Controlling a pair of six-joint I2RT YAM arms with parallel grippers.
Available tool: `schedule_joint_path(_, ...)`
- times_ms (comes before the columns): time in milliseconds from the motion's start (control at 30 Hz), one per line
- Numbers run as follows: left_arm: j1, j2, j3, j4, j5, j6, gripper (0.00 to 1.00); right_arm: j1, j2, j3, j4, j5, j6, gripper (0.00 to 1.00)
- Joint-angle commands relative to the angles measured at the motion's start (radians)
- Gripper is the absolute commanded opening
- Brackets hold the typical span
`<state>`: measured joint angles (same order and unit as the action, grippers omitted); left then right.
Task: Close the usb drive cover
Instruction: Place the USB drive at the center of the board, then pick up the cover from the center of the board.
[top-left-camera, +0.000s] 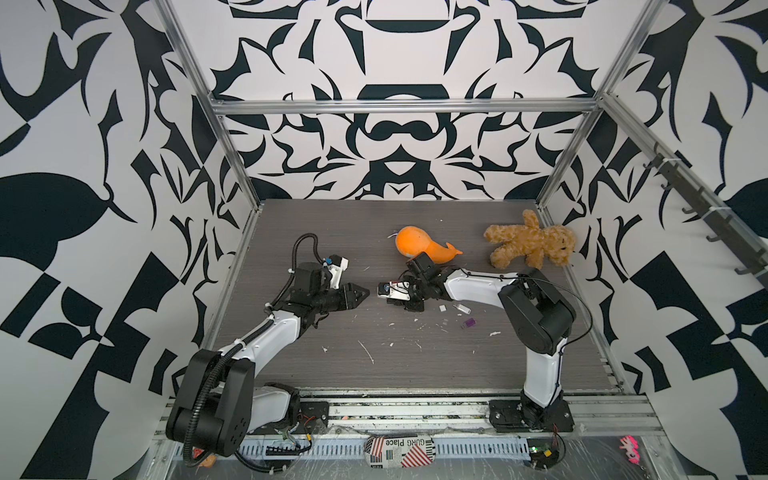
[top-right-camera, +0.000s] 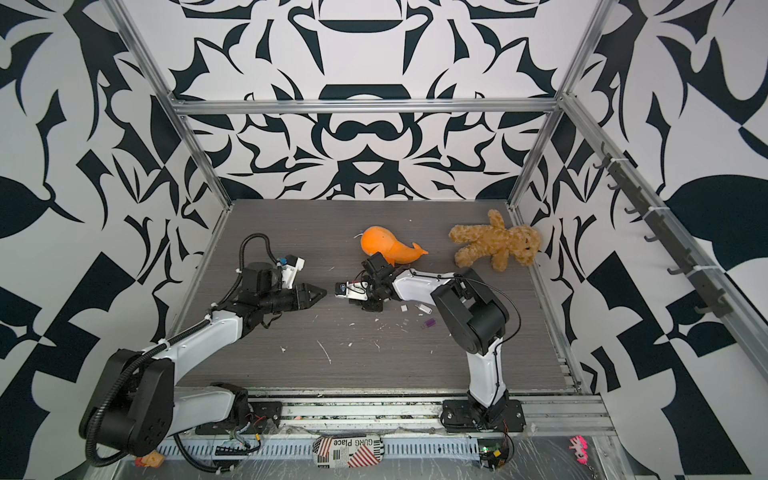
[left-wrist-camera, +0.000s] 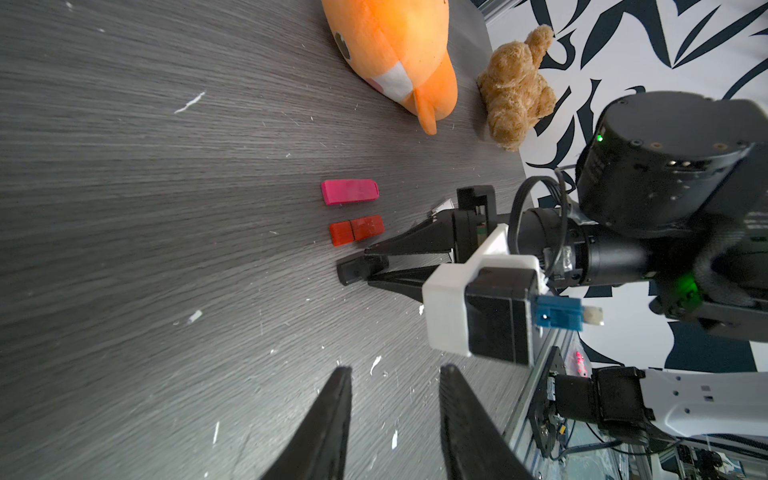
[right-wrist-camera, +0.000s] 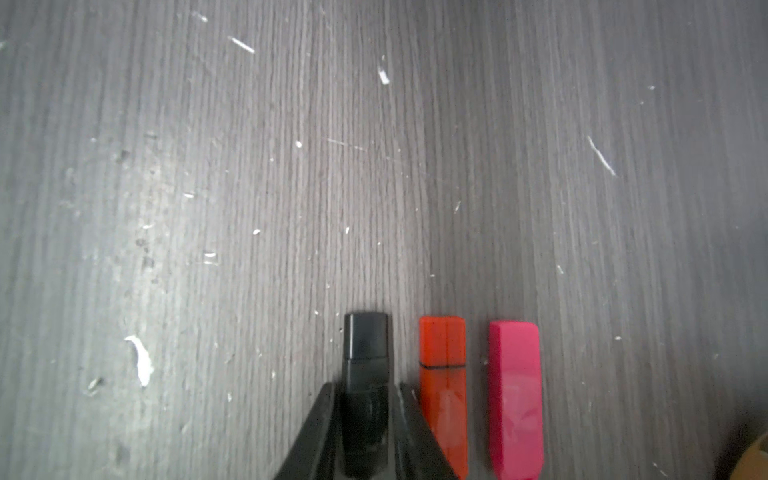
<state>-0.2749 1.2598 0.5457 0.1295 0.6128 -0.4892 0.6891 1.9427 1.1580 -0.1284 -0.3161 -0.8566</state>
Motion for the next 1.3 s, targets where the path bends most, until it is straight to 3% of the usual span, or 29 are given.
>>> schedule_joint_path(0,0.005,0.007,0.037,-0.021,0.021,0.005,0.39,0.004,-0.012,0.02,-0.059,0.022,0.007,0.31)
schedule_joint_path(233,0.005,0.006,0.051,-0.032,0.025,0.008,0.39,0.004,-0.057,0.004,-0.031,0.005,0.021,0.37)
schedule_joint_path(467,0.003,0.041,0.053,-0.031,0.029,0.009,0.39,-0.004,-0.209,-0.089,0.02,-0.043,-0.012,0.37)
schedule_joint_path(667,0.0,0.04,0.048,0.003,0.039,-0.016,0.39,-0.103,-0.33,-0.138,-0.093,-0.124,-0.116,0.39)
schedule_joint_path(767,-0.009,0.042,0.049,0.018,0.039,-0.023,0.39,-0.138,-0.323,-0.134,-0.173,-0.057,-0.204,0.4)
schedule_joint_path(967,-0.036,0.068,0.068,0.043,0.034,-0.029,0.39,-0.193,-0.266,-0.09,-0.271,-0.042,-0.317,0.43)
schedule_joint_path(1267,-0.046,0.082,0.066,0.08,0.03,-0.041,0.39,-0.205,-0.18,-0.026,-0.302,-0.023,-0.371,0.44)
